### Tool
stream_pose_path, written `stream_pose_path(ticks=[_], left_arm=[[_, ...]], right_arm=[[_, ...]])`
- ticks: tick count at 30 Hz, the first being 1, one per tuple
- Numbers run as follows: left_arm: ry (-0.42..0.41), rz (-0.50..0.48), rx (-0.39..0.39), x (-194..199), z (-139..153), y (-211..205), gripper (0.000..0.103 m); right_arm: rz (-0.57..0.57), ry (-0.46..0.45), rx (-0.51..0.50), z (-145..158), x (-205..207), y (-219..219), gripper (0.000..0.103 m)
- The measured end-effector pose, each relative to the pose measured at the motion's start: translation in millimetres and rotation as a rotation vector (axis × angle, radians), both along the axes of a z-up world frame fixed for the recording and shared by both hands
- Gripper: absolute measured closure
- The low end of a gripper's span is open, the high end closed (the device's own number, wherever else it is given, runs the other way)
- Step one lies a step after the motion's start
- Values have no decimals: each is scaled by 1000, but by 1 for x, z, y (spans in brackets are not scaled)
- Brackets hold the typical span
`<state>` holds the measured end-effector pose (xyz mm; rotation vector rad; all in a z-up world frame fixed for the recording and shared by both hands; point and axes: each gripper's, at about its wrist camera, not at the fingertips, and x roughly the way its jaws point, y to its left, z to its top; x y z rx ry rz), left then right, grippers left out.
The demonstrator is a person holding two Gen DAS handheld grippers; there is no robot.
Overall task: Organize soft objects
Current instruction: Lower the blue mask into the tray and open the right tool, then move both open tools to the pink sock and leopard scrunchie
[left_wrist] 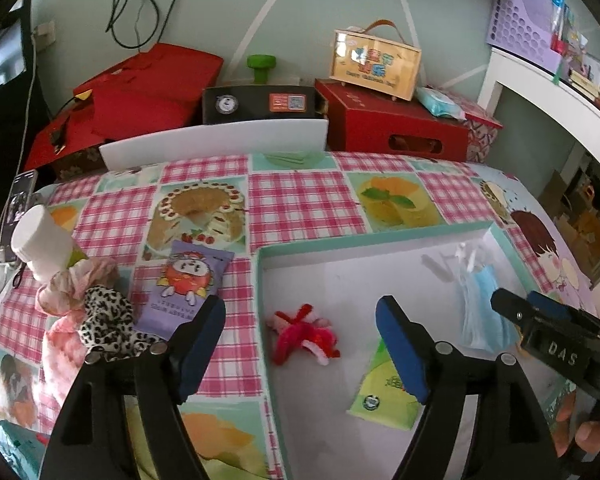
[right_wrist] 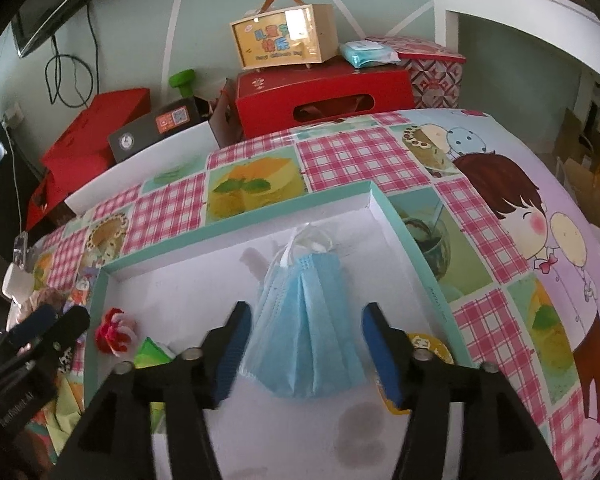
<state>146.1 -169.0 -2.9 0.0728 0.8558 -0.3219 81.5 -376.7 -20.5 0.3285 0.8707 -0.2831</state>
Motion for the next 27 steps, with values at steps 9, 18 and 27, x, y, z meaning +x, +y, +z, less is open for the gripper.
stream_pose_path(ticks=[9,18,27], left_arm=[[-11,85,-17,6,1,23,4],[5,105,-50,7,0,31,4],[-28,74,-43,3,7,31,4]], right_arm=[[14,-3,-57,1,1,10,0],[23,-10,-83,3,2,14,0],[36,-89,-49,19,-2,17,0]])
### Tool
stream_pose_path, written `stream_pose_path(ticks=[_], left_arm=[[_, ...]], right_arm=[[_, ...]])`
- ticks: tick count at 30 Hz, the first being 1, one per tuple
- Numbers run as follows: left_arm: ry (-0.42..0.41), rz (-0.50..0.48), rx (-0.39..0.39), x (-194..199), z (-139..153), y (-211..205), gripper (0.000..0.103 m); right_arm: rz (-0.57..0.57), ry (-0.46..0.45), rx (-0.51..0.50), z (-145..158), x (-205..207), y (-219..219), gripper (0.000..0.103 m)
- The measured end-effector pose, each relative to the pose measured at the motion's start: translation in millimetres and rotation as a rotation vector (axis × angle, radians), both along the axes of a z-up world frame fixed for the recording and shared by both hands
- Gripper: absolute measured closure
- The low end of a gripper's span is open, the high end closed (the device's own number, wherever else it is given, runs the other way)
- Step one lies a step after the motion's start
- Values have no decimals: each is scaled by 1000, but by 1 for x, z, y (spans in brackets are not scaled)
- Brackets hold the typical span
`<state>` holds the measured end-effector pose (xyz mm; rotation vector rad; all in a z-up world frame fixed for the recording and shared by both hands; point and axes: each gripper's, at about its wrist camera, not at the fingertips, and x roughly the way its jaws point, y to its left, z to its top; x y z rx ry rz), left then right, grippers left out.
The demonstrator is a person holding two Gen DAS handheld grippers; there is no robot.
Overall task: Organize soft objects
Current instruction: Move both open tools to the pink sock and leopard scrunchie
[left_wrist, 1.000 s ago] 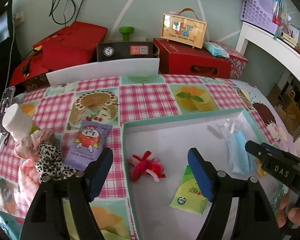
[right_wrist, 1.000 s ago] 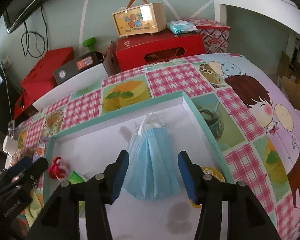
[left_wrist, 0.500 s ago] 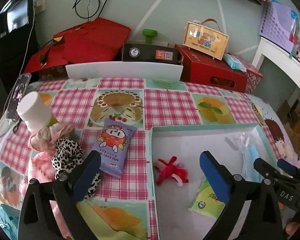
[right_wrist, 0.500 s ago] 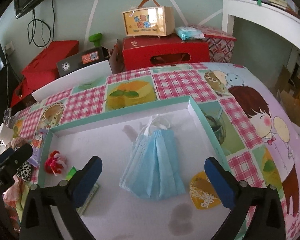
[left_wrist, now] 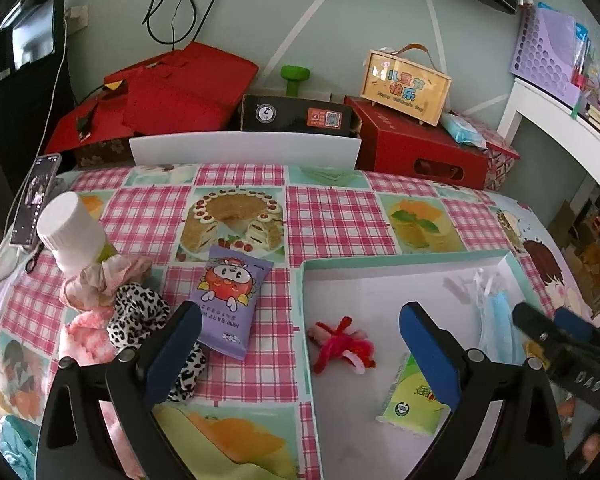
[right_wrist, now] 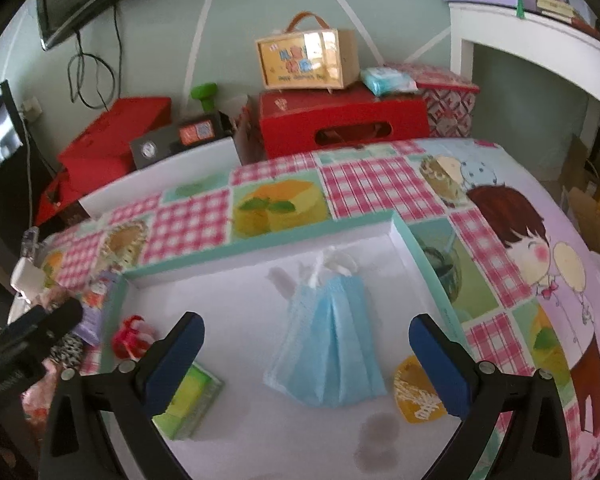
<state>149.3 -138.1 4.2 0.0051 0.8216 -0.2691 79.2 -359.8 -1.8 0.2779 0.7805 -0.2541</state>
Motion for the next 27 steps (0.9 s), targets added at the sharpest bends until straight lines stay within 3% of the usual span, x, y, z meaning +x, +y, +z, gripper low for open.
stream_pose_path(ticks=[6,12,16,21,27], left_arm=[[1,15,18,3,5,11,4],[5,82,15,7,11,39,4],[10,133,-3,10,17,63,4],[5,193,-16,11,23,92,4],[30,282,-61,13,22,130,4]], right_arm=[[1,-58,33,10,-2,5,0],[-17,-91,-56,15,-7,18,0],[41,-98,-28,15,-5,26,0],[57,-82,-89,15,0,44,0],[124,-115,-67,20,7,69,0]])
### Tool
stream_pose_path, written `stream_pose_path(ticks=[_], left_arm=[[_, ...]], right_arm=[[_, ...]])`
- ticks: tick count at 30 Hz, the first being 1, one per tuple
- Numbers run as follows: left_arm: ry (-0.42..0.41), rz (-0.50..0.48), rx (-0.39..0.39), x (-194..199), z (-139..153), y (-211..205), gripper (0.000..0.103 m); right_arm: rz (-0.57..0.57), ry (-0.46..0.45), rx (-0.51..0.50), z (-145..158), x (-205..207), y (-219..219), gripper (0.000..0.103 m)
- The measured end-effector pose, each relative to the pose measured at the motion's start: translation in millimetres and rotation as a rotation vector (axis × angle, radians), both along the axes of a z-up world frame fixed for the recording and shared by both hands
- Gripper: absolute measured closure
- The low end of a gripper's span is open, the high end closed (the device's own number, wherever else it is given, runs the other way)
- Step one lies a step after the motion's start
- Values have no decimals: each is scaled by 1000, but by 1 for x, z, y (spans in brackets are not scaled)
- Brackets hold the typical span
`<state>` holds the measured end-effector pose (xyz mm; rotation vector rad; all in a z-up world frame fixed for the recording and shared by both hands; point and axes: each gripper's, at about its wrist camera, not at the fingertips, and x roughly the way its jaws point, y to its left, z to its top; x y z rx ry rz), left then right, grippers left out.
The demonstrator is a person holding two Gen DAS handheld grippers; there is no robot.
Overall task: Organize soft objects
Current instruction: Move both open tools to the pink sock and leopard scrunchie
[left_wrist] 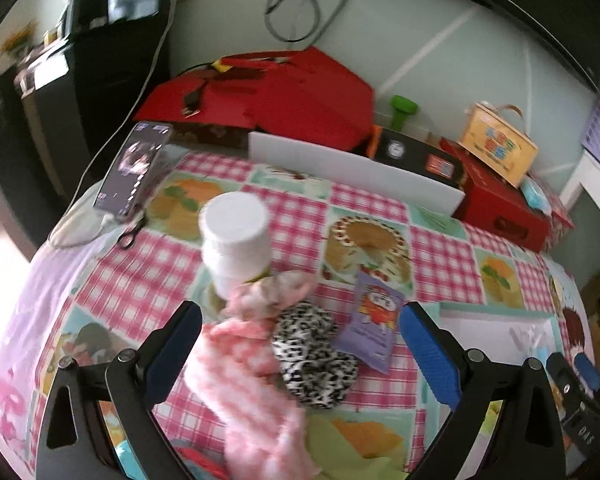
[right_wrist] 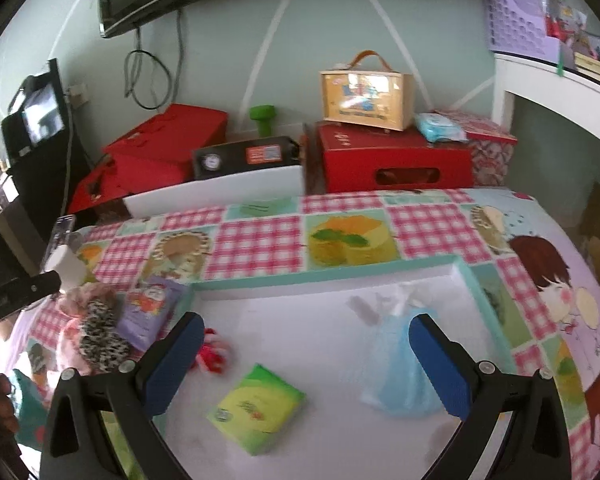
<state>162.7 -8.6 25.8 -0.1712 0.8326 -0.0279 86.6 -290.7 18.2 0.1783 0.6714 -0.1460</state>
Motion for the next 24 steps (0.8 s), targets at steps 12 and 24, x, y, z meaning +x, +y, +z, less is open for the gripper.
stream_pose_path(ticks=[12,24], left_arm=[[58,52,-95,3,-12,25,4],[180,86,-109,5,-23,37,4]], right_arm=[[247,55,-26,-9,19,90,0],[353,123,-5,-22,33,123,0]])
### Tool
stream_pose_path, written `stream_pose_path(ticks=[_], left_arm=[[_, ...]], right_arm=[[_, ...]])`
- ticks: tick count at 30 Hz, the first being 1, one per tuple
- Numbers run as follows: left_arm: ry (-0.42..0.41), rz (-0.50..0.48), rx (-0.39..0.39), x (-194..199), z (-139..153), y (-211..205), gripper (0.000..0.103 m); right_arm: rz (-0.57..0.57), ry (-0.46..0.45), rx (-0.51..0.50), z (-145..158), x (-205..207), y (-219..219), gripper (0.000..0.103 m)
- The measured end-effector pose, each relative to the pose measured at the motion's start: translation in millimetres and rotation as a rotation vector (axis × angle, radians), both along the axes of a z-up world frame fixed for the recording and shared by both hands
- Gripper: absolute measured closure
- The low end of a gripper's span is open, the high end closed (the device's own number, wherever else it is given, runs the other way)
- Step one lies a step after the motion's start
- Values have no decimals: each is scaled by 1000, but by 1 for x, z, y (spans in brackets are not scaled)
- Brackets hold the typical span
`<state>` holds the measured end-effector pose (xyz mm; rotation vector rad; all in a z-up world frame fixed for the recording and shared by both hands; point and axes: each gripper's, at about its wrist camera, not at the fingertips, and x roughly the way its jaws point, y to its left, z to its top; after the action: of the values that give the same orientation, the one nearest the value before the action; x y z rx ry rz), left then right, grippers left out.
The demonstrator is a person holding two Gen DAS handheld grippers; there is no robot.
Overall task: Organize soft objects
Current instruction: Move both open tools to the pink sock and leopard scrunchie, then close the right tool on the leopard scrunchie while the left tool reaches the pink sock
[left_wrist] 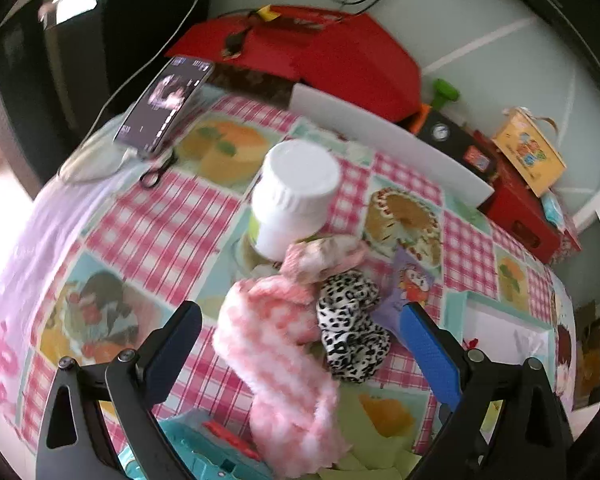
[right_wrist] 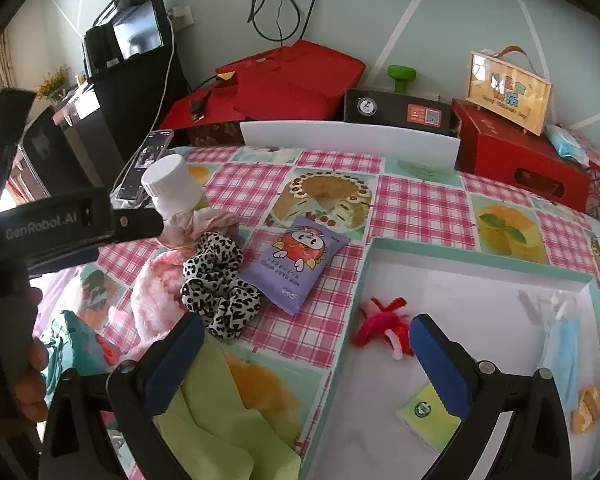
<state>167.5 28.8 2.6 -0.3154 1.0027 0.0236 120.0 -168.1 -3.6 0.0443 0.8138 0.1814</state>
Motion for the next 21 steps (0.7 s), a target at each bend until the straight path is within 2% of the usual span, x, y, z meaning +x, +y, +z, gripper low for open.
stream_pose_path(ticks=[4,10,13,18,21], left_arm=[[34,27,-57,8,-7,7,4],[56,57,-32,16,-11,16,4],[98,61,-48,19,-21,19,6],[143,47,-39,21,-32,17,19],[154,37,-35,20,-32,14,19]], right_arm=[[11,15,10,-1,7,5,0],[58,40,6,-5,23,25,0],[86,61,20,-8,31,37,3],[114,104,34,-19,41,51,13],[120,138,46,-28,47,57,17]])
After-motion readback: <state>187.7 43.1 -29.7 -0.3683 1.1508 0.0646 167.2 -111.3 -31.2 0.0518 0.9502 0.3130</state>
